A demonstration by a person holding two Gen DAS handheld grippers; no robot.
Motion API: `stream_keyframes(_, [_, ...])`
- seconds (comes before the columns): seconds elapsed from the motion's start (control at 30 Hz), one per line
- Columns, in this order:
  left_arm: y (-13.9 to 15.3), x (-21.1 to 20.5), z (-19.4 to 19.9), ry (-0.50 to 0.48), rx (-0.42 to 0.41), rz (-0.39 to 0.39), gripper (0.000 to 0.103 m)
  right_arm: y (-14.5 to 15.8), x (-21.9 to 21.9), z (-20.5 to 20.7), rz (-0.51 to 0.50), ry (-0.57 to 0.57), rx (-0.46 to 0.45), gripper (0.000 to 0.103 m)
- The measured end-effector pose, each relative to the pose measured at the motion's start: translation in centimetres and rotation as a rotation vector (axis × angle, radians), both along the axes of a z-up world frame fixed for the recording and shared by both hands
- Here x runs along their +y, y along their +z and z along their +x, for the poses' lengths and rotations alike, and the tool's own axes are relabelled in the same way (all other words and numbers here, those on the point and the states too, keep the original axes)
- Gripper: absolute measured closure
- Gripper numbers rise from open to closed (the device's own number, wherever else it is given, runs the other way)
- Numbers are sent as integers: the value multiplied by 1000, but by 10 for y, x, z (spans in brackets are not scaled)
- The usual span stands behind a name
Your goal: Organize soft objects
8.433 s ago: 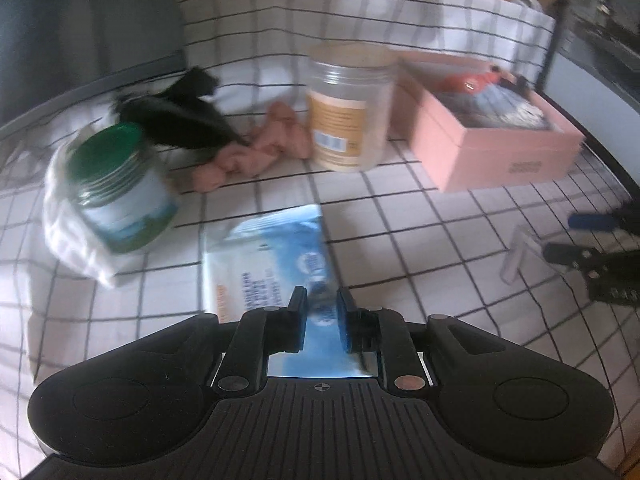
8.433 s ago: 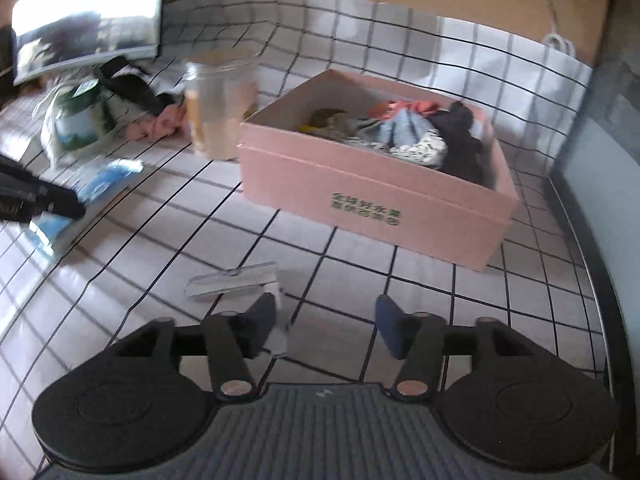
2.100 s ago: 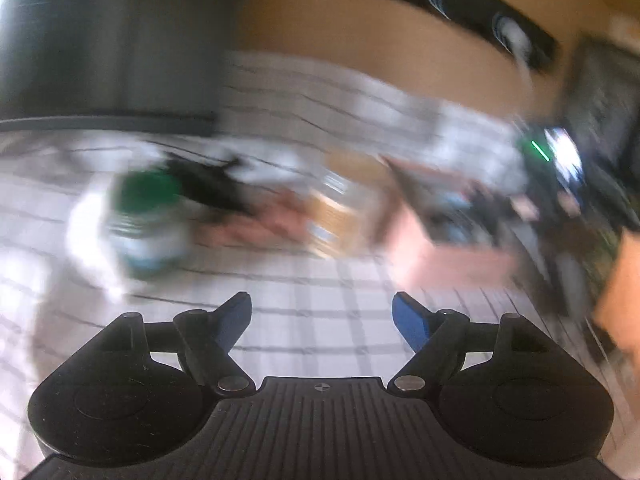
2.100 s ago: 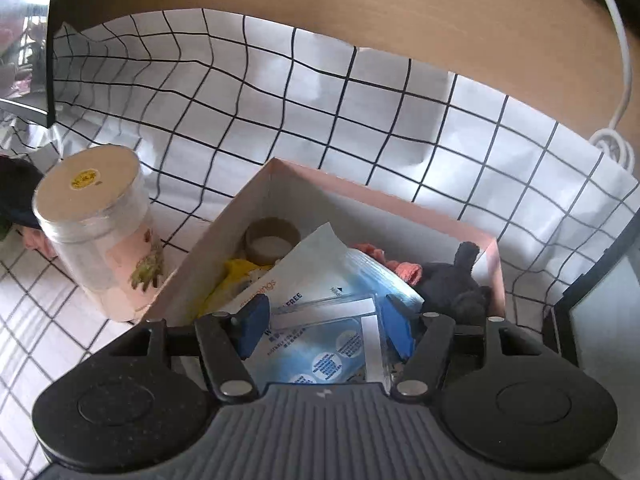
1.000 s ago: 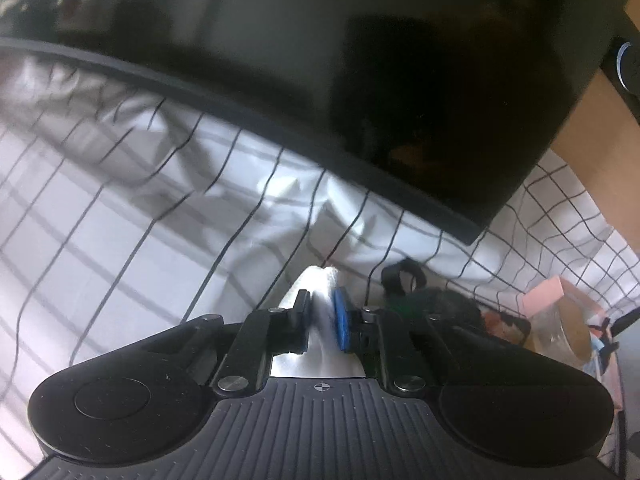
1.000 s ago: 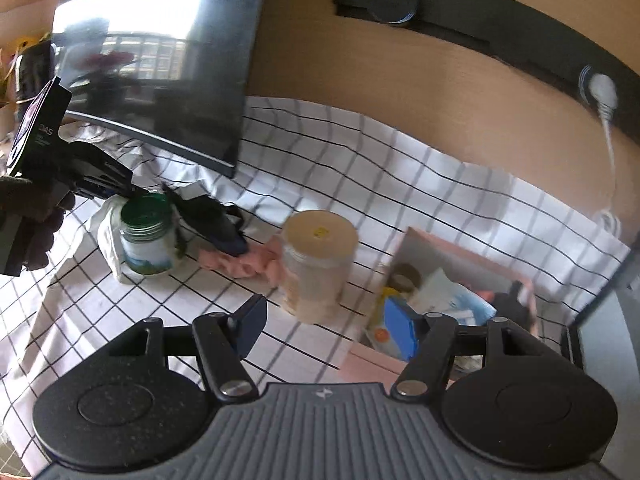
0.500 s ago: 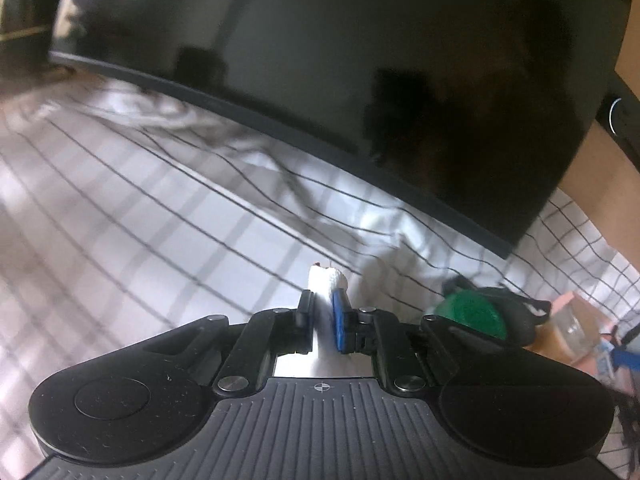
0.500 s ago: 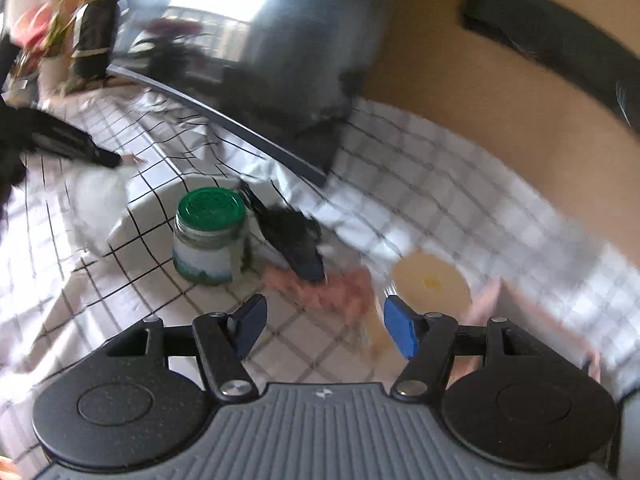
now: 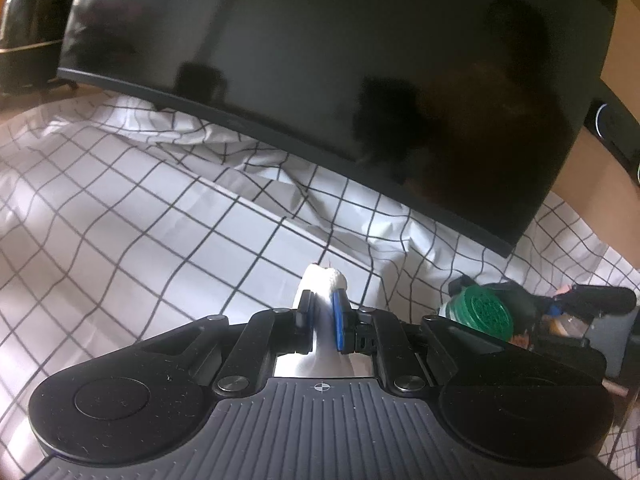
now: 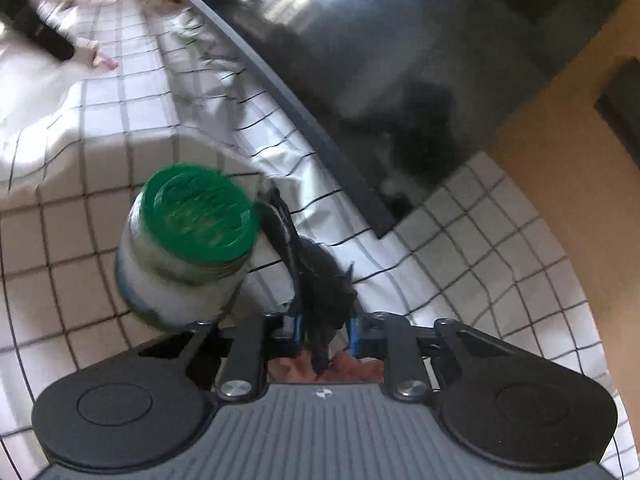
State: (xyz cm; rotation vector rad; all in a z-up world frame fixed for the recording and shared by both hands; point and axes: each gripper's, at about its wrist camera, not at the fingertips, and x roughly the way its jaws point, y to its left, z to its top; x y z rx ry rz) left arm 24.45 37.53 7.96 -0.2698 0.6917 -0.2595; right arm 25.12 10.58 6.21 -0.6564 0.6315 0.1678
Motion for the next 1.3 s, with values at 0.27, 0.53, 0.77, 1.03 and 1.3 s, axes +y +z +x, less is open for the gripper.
stream_keyframes(0.27, [42, -31, 29, -72, -106, 14, 91, 121, -59, -37, 188, -50, -101, 89])
stream_keyframes(0.53, [109, -100, 49, -177, -258, 43, 91, 181, -139, -75, 199, -199, -249, 89])
stream_keyframes(0.77, [142, -181, 40, -291, -315, 35, 91, 178, -209, -117, 182, -331, -303, 89])
stream_keyframes(1.03, [152, -299, 18, -483, -295, 28, 91, 166, -273, -165, 207, -450, -330, 89])
stream_keyframes(1.3, [132, -391, -4, -643, -235, 17, 91, 156, -309, -190, 244, -513, -332, 89])
